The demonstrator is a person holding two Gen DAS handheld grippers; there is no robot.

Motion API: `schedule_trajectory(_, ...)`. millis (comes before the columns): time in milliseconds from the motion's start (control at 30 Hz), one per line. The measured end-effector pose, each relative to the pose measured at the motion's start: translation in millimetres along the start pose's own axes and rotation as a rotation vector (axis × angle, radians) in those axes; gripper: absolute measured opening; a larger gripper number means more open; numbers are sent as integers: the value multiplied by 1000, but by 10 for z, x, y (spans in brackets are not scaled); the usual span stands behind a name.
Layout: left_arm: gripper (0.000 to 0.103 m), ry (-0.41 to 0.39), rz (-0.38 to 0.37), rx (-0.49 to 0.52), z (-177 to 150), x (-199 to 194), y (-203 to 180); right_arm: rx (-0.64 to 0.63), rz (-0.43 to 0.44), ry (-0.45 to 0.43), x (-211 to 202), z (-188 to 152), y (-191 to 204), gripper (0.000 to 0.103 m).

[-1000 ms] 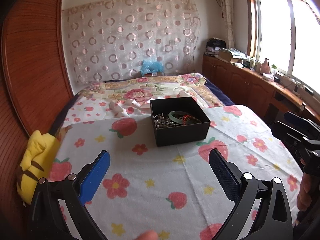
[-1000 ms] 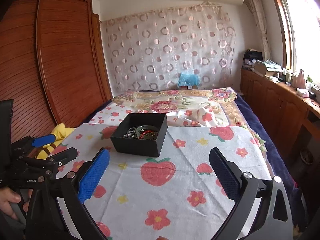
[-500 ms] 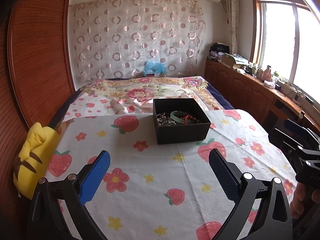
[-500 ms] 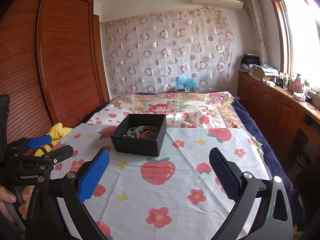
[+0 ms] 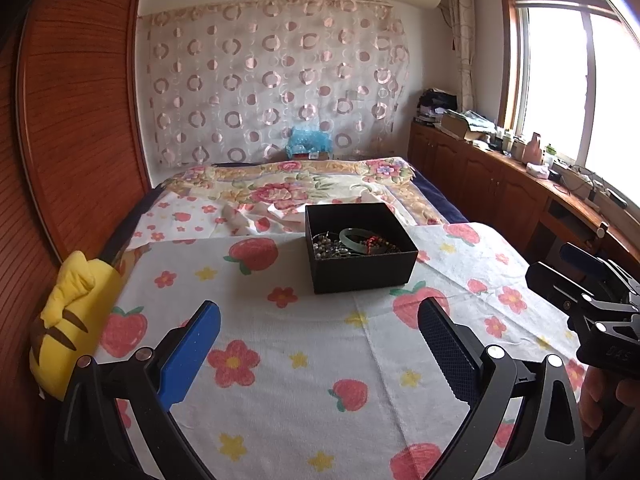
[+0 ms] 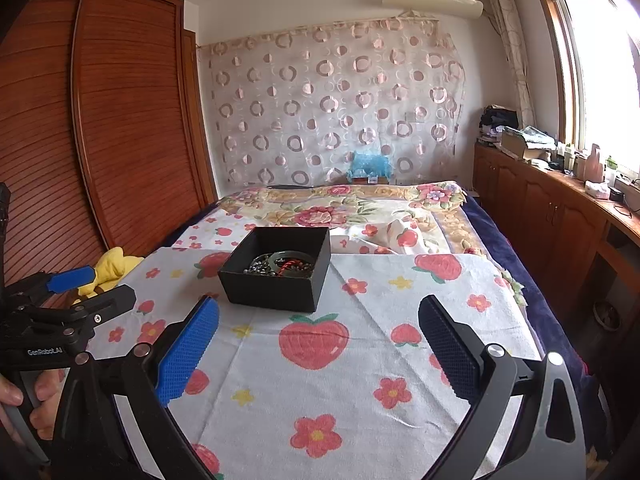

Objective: Organize jewelry

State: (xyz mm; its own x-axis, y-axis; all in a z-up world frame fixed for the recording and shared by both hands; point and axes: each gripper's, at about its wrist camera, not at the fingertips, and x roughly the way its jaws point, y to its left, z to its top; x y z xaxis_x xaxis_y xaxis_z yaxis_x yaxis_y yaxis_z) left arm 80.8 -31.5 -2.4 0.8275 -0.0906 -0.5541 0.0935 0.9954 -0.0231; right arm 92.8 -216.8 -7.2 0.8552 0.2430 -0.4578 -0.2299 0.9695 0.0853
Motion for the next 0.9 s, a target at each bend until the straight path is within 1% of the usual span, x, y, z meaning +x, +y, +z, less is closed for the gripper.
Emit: schedule_trajectory(900,95,-5,-2,5,-1,-35,-52,1,0,1,3,0,-4,101)
